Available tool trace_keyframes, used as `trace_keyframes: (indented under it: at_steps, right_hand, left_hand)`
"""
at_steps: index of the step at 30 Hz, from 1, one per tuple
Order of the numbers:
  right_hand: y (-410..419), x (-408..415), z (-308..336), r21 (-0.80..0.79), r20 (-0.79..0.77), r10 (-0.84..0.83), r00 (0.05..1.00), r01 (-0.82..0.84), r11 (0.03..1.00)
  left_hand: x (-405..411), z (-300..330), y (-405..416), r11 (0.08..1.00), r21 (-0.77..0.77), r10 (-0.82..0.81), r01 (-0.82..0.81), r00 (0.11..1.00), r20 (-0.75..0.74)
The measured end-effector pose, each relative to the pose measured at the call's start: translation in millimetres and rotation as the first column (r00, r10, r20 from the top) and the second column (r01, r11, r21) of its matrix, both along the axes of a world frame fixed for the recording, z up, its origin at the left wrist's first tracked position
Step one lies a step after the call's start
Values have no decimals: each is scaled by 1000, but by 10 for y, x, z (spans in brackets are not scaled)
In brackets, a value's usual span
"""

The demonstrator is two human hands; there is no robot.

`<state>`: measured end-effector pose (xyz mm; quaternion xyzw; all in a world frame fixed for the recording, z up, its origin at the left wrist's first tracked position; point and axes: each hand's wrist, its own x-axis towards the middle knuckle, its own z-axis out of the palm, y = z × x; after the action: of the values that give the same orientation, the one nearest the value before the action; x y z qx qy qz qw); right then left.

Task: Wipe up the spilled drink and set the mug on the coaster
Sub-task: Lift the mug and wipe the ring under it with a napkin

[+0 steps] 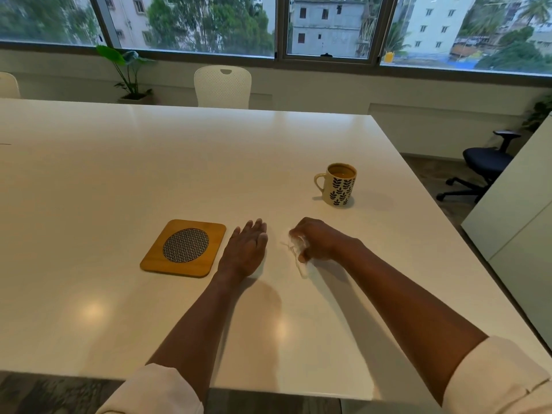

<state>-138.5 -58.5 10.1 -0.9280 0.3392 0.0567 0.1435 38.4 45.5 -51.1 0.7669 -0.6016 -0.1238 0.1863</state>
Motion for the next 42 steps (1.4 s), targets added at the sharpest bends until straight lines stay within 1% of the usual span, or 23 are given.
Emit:
trace_keyframes:
  at_steps: [2, 5, 9, 10, 13, 20, 23, 26, 29, 32, 35, 37, 39, 42]
  right_hand:
    - [81, 10, -9, -29, 26, -16, 1000, 17, 999]
    - [352, -11, -41, -52, 107, -28, 994, 34, 998]
    - [934, -1, -233, -249, 95, 48, 994, -23, 968]
    - [1086, -10, -293, -277, 114, 58, 992, -24, 961]
    - [1429, -114, -407, -310, 212, 51, 976, 18, 951]
    - [1638, -671, -469, -353, 274, -71, 959, 169, 920]
    - [1506, -899, -439, -337, 306, -134, 943, 239, 911]
    - [1164, -1190, -370, -282, 335, -249, 909, 349, 894]
    - [784, -1458, -319, -286, 417, -368, 831, 505, 814]
    - [421, -1501, -271, -338, 362, -474, 803, 587, 736]
    - [177, -1287, -223, -382, 305, -532, 790, 613, 692]
    - [87, -1049, -236, -383, 303, -522, 798, 603, 700]
    - [78, -754, -266, -348, 293, -483, 825, 563, 750]
    - [245, -295, -331, -311, 286, -373, 883, 454, 835]
  left_hand:
    - [-2, -10, 5, 1000, -4, -2, 2, 1000, 12]
    - [-2, -22, 15, 1000, -14, 4, -4, 1000, 13]
    - [-4, -11, -5, 1000, -19, 11, -11, 1000, 15]
    - [-2, -12, 0, 1000, -14, 10, -9, 1000, 21]
    - [1, -21, 20, 1000, 1, 7, -7, 998, 55]
    - [-35, -15, 49, 999, 47, -20, 13, 988, 154]
    - [-68, -3, 57, 998, 60, -17, 6, 984, 180]
    - [-88, 10, 57, 998, 66, -17, 4, 979, 201]
    - [-99, 13, 62, 998, 69, -22, 6, 971, 237]
    - [-105, 16, 56, 998, 70, -19, 2, 971, 240]
    - [-108, 23, 48, 997, 71, -19, 2, 971, 240]
    - [-117, 22, 43, 997, 72, -19, 2, 970, 242]
    - [-114, 18, 44, 997, 74, -21, 3, 970, 243]
    - [-96, 11, 45, 997, 77, -24, 6, 973, 230]
